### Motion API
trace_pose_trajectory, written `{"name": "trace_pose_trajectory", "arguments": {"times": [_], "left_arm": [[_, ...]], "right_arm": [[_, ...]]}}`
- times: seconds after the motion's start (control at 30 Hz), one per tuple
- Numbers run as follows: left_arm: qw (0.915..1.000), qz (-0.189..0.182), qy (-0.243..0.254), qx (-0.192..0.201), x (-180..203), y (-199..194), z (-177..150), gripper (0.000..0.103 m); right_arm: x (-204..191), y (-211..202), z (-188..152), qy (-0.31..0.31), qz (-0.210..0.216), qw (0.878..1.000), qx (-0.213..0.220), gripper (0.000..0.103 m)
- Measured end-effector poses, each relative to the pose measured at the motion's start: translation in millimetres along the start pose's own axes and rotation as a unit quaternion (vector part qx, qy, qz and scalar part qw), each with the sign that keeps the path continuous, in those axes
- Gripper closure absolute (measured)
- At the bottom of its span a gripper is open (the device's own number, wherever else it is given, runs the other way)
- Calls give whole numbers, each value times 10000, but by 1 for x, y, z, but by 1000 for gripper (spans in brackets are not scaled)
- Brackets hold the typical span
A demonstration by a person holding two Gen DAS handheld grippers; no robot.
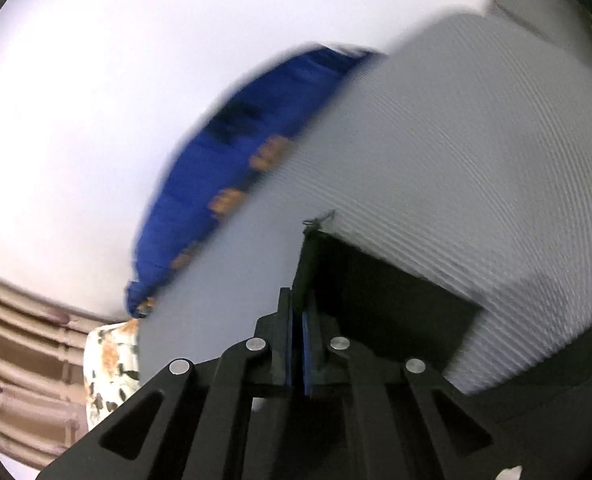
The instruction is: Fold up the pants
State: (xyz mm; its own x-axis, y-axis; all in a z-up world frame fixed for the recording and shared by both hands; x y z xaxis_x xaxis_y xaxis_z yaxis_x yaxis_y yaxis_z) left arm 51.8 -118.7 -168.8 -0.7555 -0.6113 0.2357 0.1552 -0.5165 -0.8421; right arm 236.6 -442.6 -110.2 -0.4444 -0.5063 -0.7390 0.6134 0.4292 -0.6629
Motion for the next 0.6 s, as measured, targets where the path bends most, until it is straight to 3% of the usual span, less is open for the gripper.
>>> {"name": "trace_pose_trajectory", "arguments": {"times": [0.2, 0.33, 0.47, 0.6], "left_arm": [[9993, 65, -93, 370, -6, -19, 6, 97], [9981, 100, -140, 591, -9, -30, 17, 97], [9983, 136, 41, 570, -2, -26, 20, 97], [9983, 152, 309, 469, 8, -16, 21, 97]], "right_arm": [[-121, -44, -5, -773, 667, 9942, 324, 99], [-153, -76, -14, -1161, 737, 9886, 609, 99], [-119, -114, -15, -966, 541, 9897, 911, 99], [-19, -149, -17, -195, 54, 9927, 1189, 99]]}}
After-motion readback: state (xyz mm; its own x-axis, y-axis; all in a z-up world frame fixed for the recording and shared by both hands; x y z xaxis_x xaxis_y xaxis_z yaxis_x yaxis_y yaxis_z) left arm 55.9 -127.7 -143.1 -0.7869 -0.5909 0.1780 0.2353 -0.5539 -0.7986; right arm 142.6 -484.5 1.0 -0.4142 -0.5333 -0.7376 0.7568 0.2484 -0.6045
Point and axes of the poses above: each gripper's, at about its wrist camera, not at the fingertips, and y roughly the way its jaws point, x to its right, z to its top, the point moved 7 cm from there along y, roughly the way its jaws point, and after that the axes turned 14 degrees about y, right-handed, at the moved point
